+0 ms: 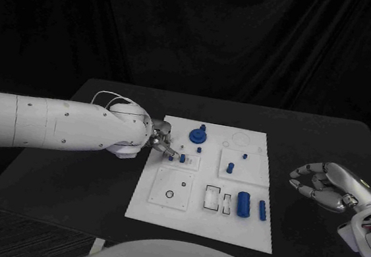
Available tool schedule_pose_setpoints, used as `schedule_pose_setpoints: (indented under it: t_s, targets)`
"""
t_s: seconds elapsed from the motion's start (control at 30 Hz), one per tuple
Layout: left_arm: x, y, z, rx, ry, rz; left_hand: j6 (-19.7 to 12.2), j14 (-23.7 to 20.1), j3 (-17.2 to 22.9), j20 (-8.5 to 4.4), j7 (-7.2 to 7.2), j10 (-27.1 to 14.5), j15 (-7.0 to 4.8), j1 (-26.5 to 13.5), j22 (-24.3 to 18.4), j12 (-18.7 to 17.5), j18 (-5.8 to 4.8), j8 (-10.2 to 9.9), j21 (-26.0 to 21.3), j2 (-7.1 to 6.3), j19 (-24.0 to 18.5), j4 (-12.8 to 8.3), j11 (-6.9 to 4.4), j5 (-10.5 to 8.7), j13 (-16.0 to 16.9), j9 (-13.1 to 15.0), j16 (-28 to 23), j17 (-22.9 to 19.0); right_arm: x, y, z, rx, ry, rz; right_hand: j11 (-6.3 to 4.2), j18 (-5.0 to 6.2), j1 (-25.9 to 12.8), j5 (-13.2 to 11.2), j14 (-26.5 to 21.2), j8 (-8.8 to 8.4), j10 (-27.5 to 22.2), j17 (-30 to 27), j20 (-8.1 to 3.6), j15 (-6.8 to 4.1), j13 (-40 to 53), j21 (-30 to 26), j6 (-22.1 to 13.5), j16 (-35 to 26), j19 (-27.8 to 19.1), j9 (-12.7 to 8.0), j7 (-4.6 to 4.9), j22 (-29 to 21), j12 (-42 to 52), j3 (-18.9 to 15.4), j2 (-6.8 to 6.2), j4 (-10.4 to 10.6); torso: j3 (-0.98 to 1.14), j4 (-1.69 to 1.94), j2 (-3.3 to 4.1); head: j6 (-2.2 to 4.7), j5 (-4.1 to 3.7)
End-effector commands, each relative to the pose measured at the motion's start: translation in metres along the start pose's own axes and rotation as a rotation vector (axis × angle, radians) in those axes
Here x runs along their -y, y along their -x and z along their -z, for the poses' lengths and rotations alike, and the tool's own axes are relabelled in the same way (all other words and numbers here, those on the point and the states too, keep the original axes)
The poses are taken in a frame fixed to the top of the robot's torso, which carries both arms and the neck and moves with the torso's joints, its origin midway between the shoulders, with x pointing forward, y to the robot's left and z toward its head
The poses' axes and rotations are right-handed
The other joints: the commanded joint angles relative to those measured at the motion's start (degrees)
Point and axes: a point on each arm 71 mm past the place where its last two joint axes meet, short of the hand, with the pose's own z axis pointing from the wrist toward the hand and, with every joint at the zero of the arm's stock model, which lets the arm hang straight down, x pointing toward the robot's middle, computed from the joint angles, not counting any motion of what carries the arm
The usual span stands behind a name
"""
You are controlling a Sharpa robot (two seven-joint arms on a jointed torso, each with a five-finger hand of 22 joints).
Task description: Assemble the parts on the task board
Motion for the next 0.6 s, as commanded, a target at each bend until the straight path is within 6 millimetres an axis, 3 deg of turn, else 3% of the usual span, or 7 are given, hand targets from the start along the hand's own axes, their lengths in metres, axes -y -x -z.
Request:
schedule_pose_setpoints:
  t_s: [0.03, 0.23, 0.6]
  targets:
    - [0.0012, -0.0019, 0.0001, -0.026, 0.001, -0.013, 0.03, 6.05, 0.30, -0.14, 0.11, -0.37, 0.06, -0.16, 10.66, -0.32, 0.70, -0.19, -0.23, -0.10, -0.37, 0.11, -0.14, -0.20, 4.13, -0.02, 0.15, 15.10, 0.0011, -0.0011, 0.0001, -0.006, -0.014, 0.001, -0.38, 0.24, 0.60, 0.37, 3.45, 0.07, 1.58, 5.05, 0.00, -0.36, -3.74, -0.27, 0.04, -0.18, -0.38, -0.05, 0.24, 5.80, -0.18, 0.28, -0.11, 0.00, -0.01, -0.01, 0.02, 0.01, 0.01]
    - [0.0018, -0.0029, 0.0002, -0.035, 0.008, -0.018, 0.05, 6.05, 0.38, -0.14, 0.09, -0.45, 0.06, -0.10, 10.60, -0.41, 0.75, -0.19, -0.41, -0.09, -0.49, 0.08, -0.15, -0.09, 4.05, -0.02, 0.15, 15.10, 0.0009, -0.0014, -0.0003, -0.008, -0.014, 0.002, -0.36, 0.26, 0.61, 0.39, 3.44, 0.08, 1.60, 5.01, 0.01, -0.34, -3.72, -0.41, 0.06, -0.22, -0.41, -0.06, 0.25, 5.77, -0.17, 0.35, -0.10, -0.02, -0.01, 0.00, 0.04, 0.01, 0.09]
    - [0.0048, -0.0019, -0.0014, -0.020, -0.004, -0.012, -0.31, 6.05, 1.55, -0.11, 0.08, -0.76, 0.07, 0.48, 10.51, -0.68, 0.82, -0.54, -0.79, -0.31, -0.67, -0.08, -0.15, 2.29, 3.83, -0.17, 0.15, 15.10, 0.0005, -0.0019, -0.0009, -0.011, -0.014, 0.002, -0.34, 0.28, 0.61, 0.40, 3.42, 0.09, 1.57, 4.93, 0.02, -0.33, -3.77, -0.52, 0.07, -0.29, -0.44, -0.07, 0.25, 5.75, -0.22, 0.40, -0.10, -0.03, 0.00, -0.03, 0.04, 0.01, 0.18]
